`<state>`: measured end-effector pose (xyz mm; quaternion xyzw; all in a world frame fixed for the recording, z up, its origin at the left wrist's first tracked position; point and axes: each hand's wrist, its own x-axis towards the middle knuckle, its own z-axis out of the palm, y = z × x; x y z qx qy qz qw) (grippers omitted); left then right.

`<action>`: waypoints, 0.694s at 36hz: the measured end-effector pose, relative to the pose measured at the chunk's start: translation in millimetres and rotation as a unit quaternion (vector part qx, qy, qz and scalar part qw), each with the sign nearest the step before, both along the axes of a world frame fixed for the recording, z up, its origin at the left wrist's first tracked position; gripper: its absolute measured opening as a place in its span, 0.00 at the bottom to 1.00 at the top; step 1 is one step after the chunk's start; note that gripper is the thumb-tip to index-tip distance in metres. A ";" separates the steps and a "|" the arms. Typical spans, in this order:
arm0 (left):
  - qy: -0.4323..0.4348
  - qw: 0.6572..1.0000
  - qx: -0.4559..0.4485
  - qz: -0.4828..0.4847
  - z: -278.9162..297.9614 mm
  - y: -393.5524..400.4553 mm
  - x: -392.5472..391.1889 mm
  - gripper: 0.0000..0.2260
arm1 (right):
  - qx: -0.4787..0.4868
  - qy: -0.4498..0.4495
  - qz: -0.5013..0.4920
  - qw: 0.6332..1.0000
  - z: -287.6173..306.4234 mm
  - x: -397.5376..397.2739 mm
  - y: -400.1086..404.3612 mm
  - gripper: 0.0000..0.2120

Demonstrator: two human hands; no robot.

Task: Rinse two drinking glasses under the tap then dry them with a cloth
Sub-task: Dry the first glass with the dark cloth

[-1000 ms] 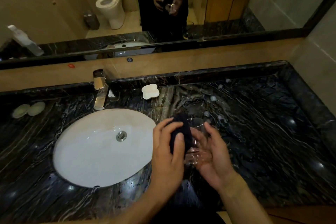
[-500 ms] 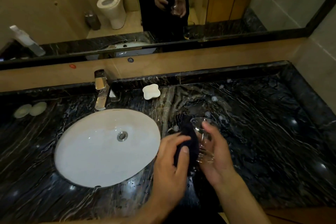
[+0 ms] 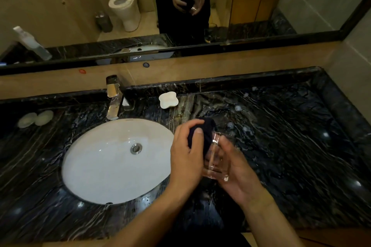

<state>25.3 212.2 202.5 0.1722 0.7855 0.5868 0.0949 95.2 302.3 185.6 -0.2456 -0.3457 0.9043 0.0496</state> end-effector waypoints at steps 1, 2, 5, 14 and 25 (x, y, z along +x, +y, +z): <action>-0.022 1.000 -0.001 0.008 1.0 2.8 -3.3 0.09 | 0.008 -0.005 -0.010 1.000 -1.3 0.8 0.8 0.41; -0.046 0.999 0.000 0.013 2.1 4.9 -6.5 0.09 | 0.018 -0.011 -0.021 1.000 -1.0 1.7 1.7 0.41; -0.113 0.994 0.007 0.004 6.2 6.6 -11.9 0.12 | 0.051 -0.018 -0.071 0.996 -1.0 3.5 2.5 0.40; -0.550 0.804 0.222 0.043 1.9 -5.0 20.9 0.19 | 0.293 0.076 -0.199 0.932 2.3 5.6 -6.4 0.36; -0.617 0.730 0.295 0.007 4.7 -28.8 38.2 0.20 | 0.382 0.096 -0.133 0.909 5.3 25.2 0.0 0.35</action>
